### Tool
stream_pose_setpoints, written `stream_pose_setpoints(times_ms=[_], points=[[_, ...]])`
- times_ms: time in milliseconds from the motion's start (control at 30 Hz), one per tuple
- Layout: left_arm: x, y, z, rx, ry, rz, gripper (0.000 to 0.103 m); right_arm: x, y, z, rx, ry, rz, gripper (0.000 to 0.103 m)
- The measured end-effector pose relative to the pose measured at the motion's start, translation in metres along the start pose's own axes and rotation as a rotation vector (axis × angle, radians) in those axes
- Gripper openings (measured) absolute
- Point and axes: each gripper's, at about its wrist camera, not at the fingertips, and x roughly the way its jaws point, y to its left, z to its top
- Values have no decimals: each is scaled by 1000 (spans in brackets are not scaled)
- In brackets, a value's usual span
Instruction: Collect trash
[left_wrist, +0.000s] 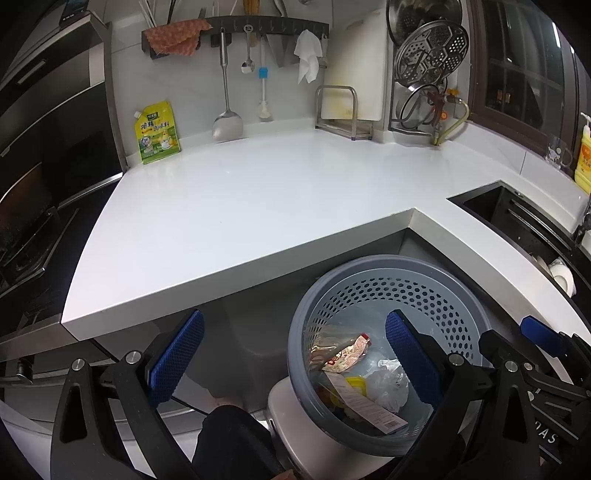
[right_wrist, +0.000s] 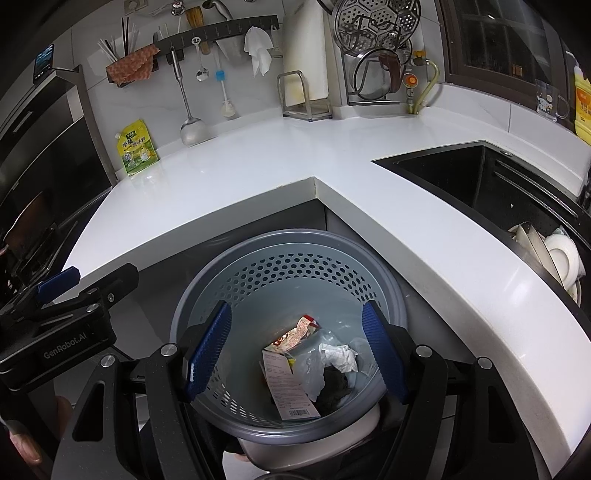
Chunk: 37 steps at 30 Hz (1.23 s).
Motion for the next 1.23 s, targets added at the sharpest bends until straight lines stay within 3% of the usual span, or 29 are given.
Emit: stream_pose_setpoints(times_ms=[1233], points=[[8,-1,-3,20,34,5,97,-1,3,1,-5,-1,2,70]])
